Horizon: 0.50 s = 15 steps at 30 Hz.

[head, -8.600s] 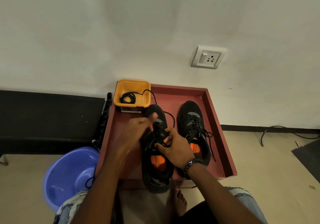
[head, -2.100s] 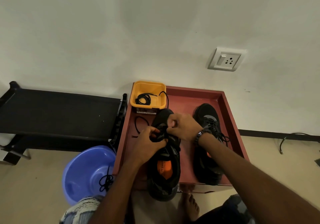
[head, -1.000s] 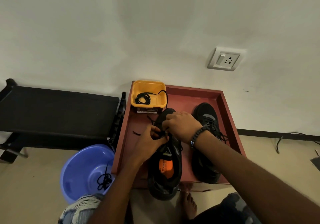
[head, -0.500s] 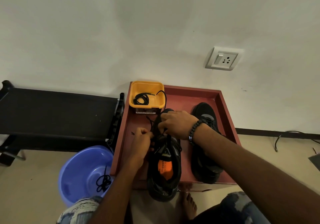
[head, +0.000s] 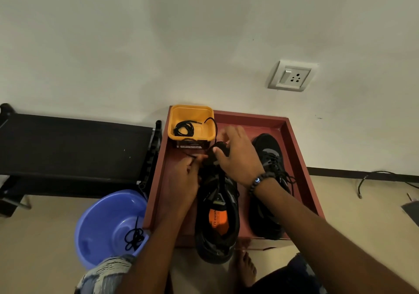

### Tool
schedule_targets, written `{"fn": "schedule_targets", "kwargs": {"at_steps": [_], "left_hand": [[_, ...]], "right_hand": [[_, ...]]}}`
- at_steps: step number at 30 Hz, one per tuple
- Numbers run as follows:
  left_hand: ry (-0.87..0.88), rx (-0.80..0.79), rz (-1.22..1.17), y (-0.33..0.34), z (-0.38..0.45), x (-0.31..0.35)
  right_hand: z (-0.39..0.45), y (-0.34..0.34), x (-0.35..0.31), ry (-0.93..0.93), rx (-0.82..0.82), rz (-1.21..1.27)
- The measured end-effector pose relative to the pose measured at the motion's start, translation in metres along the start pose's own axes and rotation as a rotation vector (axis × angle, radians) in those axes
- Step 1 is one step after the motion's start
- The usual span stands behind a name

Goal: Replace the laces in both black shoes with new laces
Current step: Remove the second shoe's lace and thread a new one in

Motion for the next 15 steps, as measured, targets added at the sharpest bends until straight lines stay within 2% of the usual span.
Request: {"fn": "schedule_targets", "kwargs": {"at_steps": [2, 4, 5, 7, 9, 11, 13, 15], "left_hand": [[0.071, 0.093, 0.005, -0.010, 0.004, 0.000], [0.124, 0.125, -0.116, -0.014, 0.002, 0.010], [0.138, 0.136, -0.173, -0.017, 0.000, 0.017], [0.118, 0.146, -0.270, -0.017, -0.001, 0.021], [0.047, 0.017, -0.344, -0.012, 0.005, 0.011], [-0.040, -0.233, -0.391, 0.001, 0.009, 0.002], [-0.019, -0.425, -0.216, 0.014, 0.003, 0.003], [0.056, -0.466, -0.095, 0.026, -0.003, 0.008]], "right_hand": [[-0.009, 0.007, 0.002, 0.000, -0.159, -0.009], [-0.019, 0.022, 0.006, 0.016, -0.336, -0.168], [-0.023, 0.027, 0.008, 0.009, -0.357, -0.234], [-0.021, 0.027, 0.006, -0.015, -0.285, -0.208], [-0.012, 0.017, 0.004, 0.059, -0.184, -0.016], [-0.001, 0.000, -0.002, 0.199, -0.073, 0.312], [0.008, -0.014, -0.010, 0.298, -0.012, 0.618], [0.014, -0.023, -0.015, 0.333, 0.015, 0.822]]}}
Point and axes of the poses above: each hand's wrist, its own z-axis towards the middle knuckle, its own y-axis out of the palm, x = y × z, the point moved 4 cm from there along z, towards the middle knuckle, and after that the axes turned 12 degrees about z, right-handed, at the moved point
